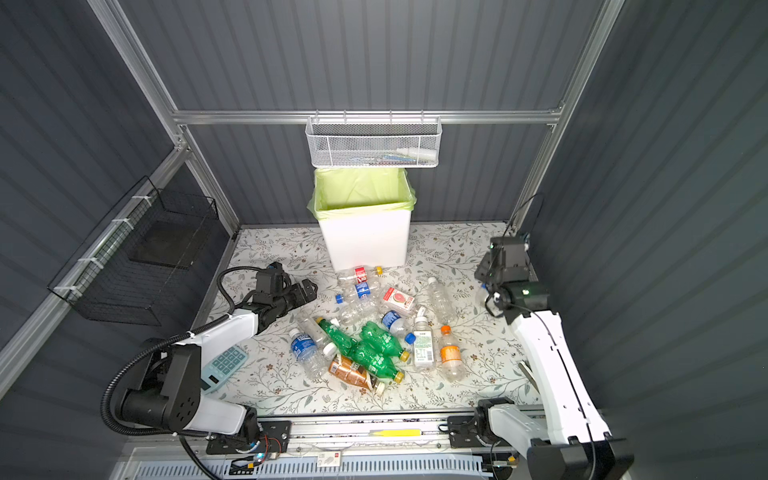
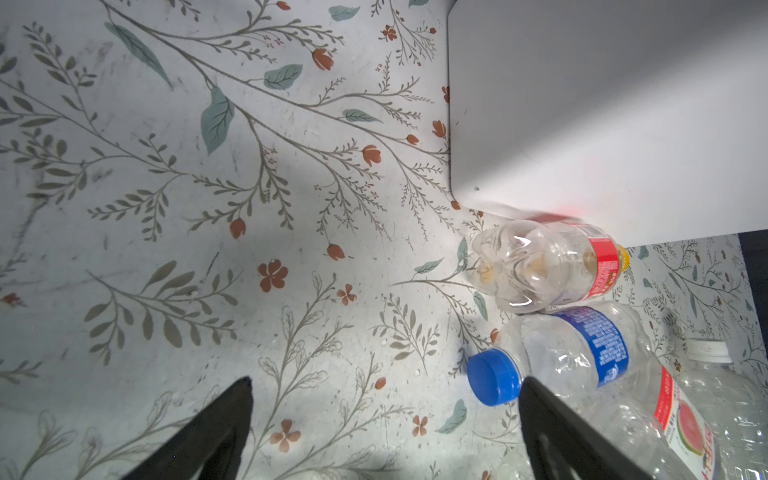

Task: Throw the plastic bottles in the bin
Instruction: 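Lift the Pepsi bottle with the right gripper and carry it over the bin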

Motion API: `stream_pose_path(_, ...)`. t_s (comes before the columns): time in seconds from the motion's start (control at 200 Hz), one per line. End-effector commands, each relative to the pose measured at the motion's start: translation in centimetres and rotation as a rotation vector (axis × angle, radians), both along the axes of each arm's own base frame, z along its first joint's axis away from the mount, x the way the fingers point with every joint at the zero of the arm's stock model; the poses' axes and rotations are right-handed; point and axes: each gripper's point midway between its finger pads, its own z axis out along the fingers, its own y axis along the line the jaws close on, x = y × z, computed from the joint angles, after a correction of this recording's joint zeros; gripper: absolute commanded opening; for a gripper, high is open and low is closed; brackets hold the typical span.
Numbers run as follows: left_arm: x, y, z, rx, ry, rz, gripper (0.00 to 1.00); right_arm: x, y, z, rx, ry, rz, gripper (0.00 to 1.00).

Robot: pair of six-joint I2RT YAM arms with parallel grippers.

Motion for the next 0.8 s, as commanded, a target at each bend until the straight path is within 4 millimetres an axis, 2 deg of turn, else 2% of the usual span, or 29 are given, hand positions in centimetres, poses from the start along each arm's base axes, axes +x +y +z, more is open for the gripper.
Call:
stream_pose_path(0.0,0.6,0.5,0.9,-0.009,0.003,0.046,1.0,3.1,1.1,9.7,-0.063,-0.245,0.1,0.52)
stream_pose_path(0.09,0.4,0.7,1.0,-0.026,0.003,0.077,1.0,4.7,2.2,16.5,-0.02,-0.434,0.145,0.51)
stream_pose_path(0.155,0.3,0.9,1.0,-0.035,0.004,0.097,1.0,5.9,3.0,20.0,0.031,-0.552,0.17,0.51)
stream_pose_path(0.215,0.1,1.0,1.2,-0.046,0.003,0.11,1.0,7.1,3.9,22.2,0.109,-0.642,0.199,0.52)
stream_pose_path(0.33,-0.3,1.2,1.2,-0.058,0.004,0.128,1.0,10.1,6.8,24.7,0.29,-0.768,0.285,0.51)
stream_pose_path(0.415,-0.5,1.3,1.5,-0.061,0.0,0.138,1.0,13.1,10.2,25.0,0.389,-0.804,0.352,0.53)
stream_pose_path(0.475,-0.7,1.4,1.6,-0.055,-0.002,0.144,1.0,15.6,13.7,23.8,0.45,-0.773,0.412,0.54)
stream_pose_path(0.545,-1.0,1.6,1.7,-0.046,-0.003,0.153,1.0,19.3,19.6,20.5,0.466,-0.658,0.531,0.56)
stream_pose_path(0.575,-1.1,1.7,1.8,-0.042,-0.002,0.157,1.0,20.5,22.2,18.5,0.452,-0.582,0.581,0.59)
stream_pose_path(0.58,-1.2,1.7,1.7,-0.041,-0.001,0.158,1.0,20.9,22.7,17.7,0.448,-0.559,0.587,0.59)
stream_pose_path(0.625,-1.4,1.9,1.9,-0.035,0.0,0.166,1.0,21.9,25.2,16.0,0.417,-0.499,0.635,0.65)
stream_pose_path(0.635,-1.4,1.9,2.0,-0.034,0.0,0.167,1.0,22.3,25.6,14.8,0.412,-0.463,0.635,0.67)
stream_pose_path(0.67,-1.6,2.0,2.2,-0.03,-0.002,0.17,1.0,23.0,26.2,13.6,0.404,-0.434,0.634,0.76)
stream_pose_path(0.72,-1.9,2.3,2.7,-0.022,-0.007,0.179,1.0,23.2,26.2,13.4,0.418,-0.429,0.624,0.88)
stream_pose_path(0.76,-2.2,2.5,3.1,-0.018,-0.013,0.185,1.0,22.7,26.1,14.4,0.414,-0.453,0.627,0.98)
stream_pose_path(0.78,-2.4,2.6,3.2,-0.014,-0.016,0.189,1.0,22.5,26.0,14.7,0.402,-0.461,0.629,0.99)
stream_pose_path(0.795,-2.5,2.7,3.3,-0.011,-0.017,0.193,1.0,21.9,25.8,15.8,0.398,-0.483,0.628,0.99)
